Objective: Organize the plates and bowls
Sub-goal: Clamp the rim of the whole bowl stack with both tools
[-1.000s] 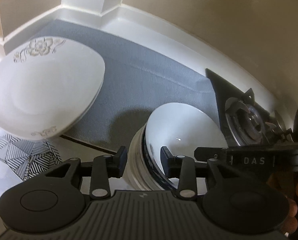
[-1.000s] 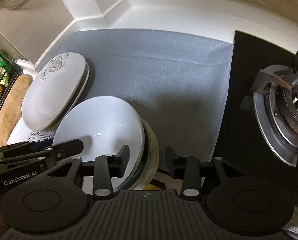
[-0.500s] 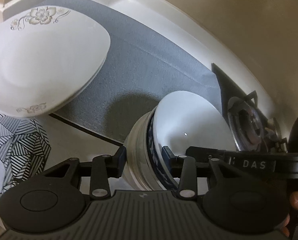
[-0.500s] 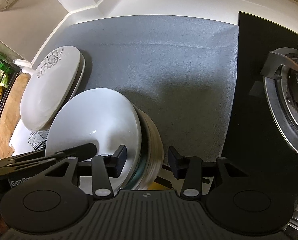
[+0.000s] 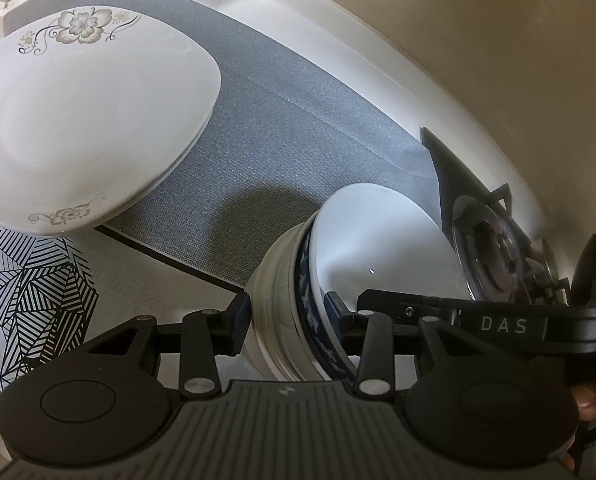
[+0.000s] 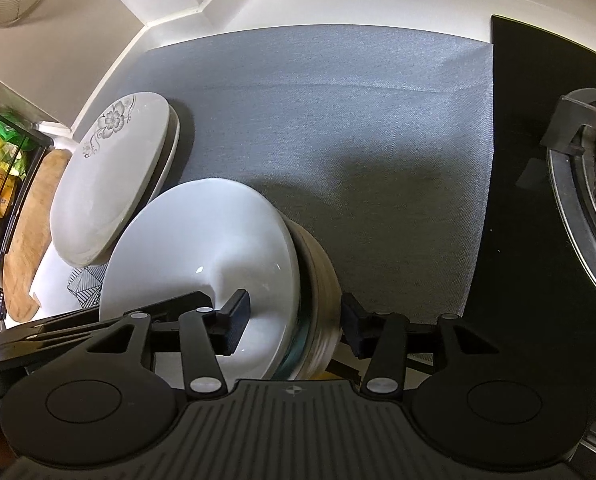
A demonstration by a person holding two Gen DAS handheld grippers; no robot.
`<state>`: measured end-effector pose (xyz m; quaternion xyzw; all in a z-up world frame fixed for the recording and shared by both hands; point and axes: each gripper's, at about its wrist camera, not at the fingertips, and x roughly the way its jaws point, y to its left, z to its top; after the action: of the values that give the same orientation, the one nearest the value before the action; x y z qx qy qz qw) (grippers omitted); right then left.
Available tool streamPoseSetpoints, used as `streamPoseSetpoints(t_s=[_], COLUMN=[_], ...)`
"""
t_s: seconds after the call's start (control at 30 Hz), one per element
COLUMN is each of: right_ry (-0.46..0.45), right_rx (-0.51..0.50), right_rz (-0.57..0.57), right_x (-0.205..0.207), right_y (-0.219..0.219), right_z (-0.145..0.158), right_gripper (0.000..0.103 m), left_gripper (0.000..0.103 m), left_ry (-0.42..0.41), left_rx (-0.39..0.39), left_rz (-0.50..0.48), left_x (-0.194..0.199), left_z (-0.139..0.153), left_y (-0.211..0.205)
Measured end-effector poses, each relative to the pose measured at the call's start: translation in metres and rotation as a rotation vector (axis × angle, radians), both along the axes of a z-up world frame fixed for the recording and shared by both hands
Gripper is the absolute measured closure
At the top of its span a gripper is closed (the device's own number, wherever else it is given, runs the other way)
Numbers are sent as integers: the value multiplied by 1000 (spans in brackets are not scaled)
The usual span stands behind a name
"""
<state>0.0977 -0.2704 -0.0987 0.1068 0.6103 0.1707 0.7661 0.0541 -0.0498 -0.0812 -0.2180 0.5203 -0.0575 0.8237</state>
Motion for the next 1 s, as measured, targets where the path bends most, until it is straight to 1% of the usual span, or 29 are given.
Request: streamPoseSetpoints(t_s=[0.6, 0.8, 1.0], right_ry=[-20, -25, -28], right_rx=[13, 17, 23], right_rz=[0, -4, -11], right_x=[-3, -4, -5], right_y=[-1, -2, -3], right_z=[0, 0, 1], right_gripper=[52, 54, 55], left_gripper=[59, 60, 60], left_ry=[-8, -23, -24], left_rx=[13, 46, 45], left_rz=[-12, -28, -27], left_x=[0, -1, -2], left_z=[1, 2, 0], left_y=[-2, -7, -6])
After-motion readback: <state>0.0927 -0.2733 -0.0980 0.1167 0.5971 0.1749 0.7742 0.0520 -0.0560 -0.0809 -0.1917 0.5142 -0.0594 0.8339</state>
